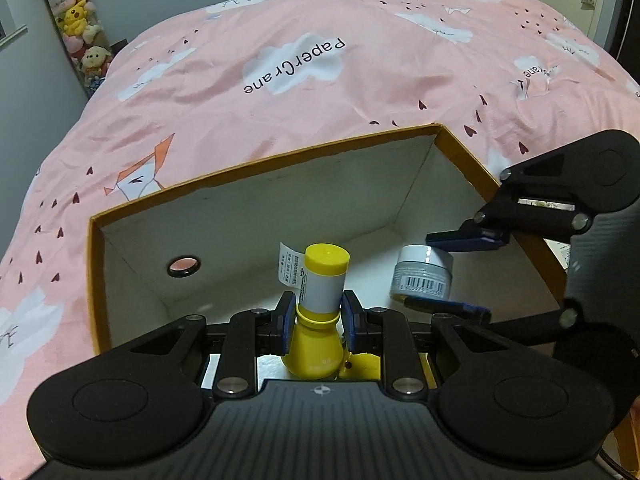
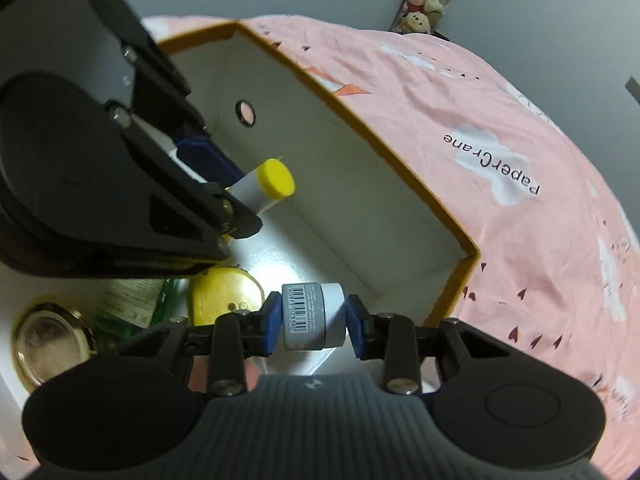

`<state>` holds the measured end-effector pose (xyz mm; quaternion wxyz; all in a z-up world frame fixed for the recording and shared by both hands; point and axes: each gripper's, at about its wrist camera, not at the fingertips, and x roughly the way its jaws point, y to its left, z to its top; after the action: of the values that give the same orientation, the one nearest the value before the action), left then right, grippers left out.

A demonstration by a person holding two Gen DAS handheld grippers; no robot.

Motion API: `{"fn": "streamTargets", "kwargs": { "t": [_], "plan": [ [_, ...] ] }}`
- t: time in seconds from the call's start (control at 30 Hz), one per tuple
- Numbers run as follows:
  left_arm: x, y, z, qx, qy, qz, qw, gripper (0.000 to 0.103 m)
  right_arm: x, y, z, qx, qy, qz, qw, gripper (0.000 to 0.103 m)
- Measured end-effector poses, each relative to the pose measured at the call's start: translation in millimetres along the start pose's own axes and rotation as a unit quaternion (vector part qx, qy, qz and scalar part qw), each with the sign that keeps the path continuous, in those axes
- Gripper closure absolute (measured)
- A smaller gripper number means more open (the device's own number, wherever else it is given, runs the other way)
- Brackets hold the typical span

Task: Organize rigid objects
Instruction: 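Open the right tool to drop the white jar while the left tool releases the yellow bottle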

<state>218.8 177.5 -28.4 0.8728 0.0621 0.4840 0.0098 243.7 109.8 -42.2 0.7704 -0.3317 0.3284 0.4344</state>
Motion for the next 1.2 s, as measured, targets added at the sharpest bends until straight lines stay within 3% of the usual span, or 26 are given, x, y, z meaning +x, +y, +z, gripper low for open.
{"fn": "streamTargets", "kwargs": {
  "t": [0.17, 0.5, 0.57, 0.67, 0.7, 1.2],
  "plan": [
    [3.7, 2.0, -3.0, -0.01, 0.001, -0.002, 0.9999, 0.076, 5.4, 7.1, 1.3, -0.026, 0.015, -0.014, 0.999, 0.069],
    [4.2, 1.9, -3.7, -0.017, 0.009, 0.0, 0.9998, 0.075, 2.0, 2.7, 0.6, -0.017, 0.015, -0.004, 1.0, 0.069],
    [1.6, 0.9, -4.3, -0.017, 0.005, -0.003, 0.9998, 0.072, -0.5, 2.0, 0.0, -0.014, 0.013, -0.005, 1.0, 0.069],
    [-4.1, -0.1, -5.5, -0.02, -0.001, -0.008, 0.9998, 0.058, -3.6, -3.0, 0.6, -0.007, 0.009, -0.003, 1.0, 0.069],
    [-7.0, -0.7, -6.0, -0.02, -0.005, -0.009, 0.9997, 0.055, -6.0, -4.7, 0.0, -0.003, 0.006, -0.003, 1.0, 0.069],
    [-52.9, -13.5, 0.2, -0.009, -0.063, -0.023, 0.9977, 0.055, -57.0, -21.2, -5.6, 0.068, -0.055, 0.014, 0.996, 0.063]
  ]
}}
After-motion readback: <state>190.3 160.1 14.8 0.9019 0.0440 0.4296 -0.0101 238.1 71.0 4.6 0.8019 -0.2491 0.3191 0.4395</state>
